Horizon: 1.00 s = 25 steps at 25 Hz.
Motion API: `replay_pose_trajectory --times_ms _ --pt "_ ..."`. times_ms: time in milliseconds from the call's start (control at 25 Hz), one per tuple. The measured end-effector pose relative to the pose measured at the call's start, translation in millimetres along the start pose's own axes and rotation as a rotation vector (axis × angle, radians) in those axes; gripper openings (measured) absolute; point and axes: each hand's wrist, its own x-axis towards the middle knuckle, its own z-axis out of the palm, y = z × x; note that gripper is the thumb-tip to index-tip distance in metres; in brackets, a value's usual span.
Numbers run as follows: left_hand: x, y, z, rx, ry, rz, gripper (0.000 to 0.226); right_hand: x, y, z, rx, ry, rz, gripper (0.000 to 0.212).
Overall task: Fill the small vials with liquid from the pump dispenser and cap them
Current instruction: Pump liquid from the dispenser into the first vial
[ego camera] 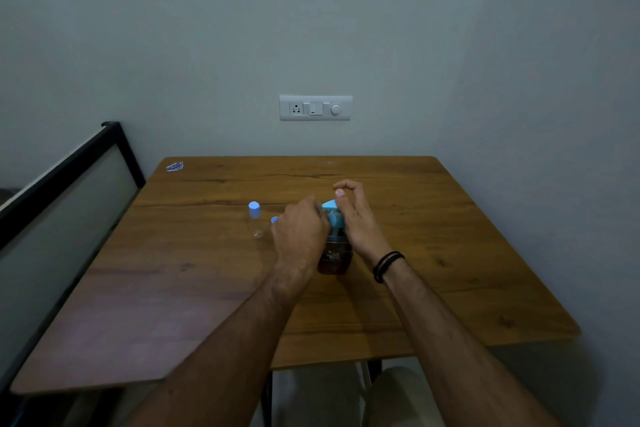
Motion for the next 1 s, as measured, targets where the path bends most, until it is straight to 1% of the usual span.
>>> replay_pose_trajectory --times_ms 160,240,400,560,680,840,880,1000 --pt "1.8 0.3 1.5 -0.007 -0.002 -0.012 0.018 -3.9 -1.3 4.4 -0.012 0.014 0.078 0.039" --pt "2.7 -0.7 2.1 -0.01 0.003 -0.024 0.017 -4.4 -1.9 5.5 -0.045 0.042 0.087 0.045" --pt "-0.7 1.1 0.5 -0.033 0.007 -0.01 0.018 -4.4 -1.2 1.3 0.017 -0.014 0.039 0.035" --pt "1.1 -1.8 2.7 -0.037 0.004 0.002 0.018 1.4 2.8 0.5 0.027 -0.013 -0.016 0.024" --pt "0.8 -0.7 2.6 -0.048 0.0 -0.01 0.017 1.9 3.4 0.6 0.019 -0.016 -0.002 0.027" --pt "-0.7 1.4 1.6 -0.053 0.021 -0.017 0.018 -1.8 0.2 2.3 -0.018 0.011 0.088 0.045" --pt "-0.4 0.8 1.5 -0.055 0.023 -0.016 0.018 -1.7 -0.3 2.6 -0.015 0.016 0.083 0.044" --pt "-1.5 0.5 1.4 -0.054 0.011 -0.008 0.018 0.1 -0.9 0.7 0.015 -0.005 0.039 0.032"
